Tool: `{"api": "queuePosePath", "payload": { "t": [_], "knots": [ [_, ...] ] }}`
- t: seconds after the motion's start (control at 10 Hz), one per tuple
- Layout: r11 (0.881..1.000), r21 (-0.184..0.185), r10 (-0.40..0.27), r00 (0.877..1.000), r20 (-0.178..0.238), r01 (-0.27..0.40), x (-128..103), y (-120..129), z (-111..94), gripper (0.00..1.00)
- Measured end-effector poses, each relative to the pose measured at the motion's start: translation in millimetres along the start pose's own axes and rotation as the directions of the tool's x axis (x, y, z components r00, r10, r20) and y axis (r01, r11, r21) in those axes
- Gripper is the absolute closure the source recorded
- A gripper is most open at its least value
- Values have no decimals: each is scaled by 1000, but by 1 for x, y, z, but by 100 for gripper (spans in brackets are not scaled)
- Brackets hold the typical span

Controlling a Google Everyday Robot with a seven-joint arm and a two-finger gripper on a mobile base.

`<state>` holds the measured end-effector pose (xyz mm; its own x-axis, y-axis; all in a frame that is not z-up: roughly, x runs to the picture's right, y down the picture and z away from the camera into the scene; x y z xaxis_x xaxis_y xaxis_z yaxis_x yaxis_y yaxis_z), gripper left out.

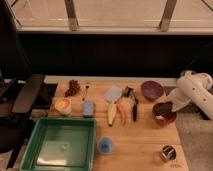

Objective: Wipe red bowl with eraser

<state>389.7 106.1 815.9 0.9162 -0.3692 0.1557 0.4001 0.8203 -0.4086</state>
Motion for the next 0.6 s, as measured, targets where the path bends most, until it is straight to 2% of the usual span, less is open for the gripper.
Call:
{"api": "queuePosePath", "payload": {
  "t": [0.2,0.4,0.6],
  "knots": [
    [1000,-5,4,1000,19,-4,-5,12,-1,100],
    [999,-28,17,1000,19,-17,-5,26,-1,100],
    [998,-58,36,999,-16,-37,7,32,2,100]
  ]
}}
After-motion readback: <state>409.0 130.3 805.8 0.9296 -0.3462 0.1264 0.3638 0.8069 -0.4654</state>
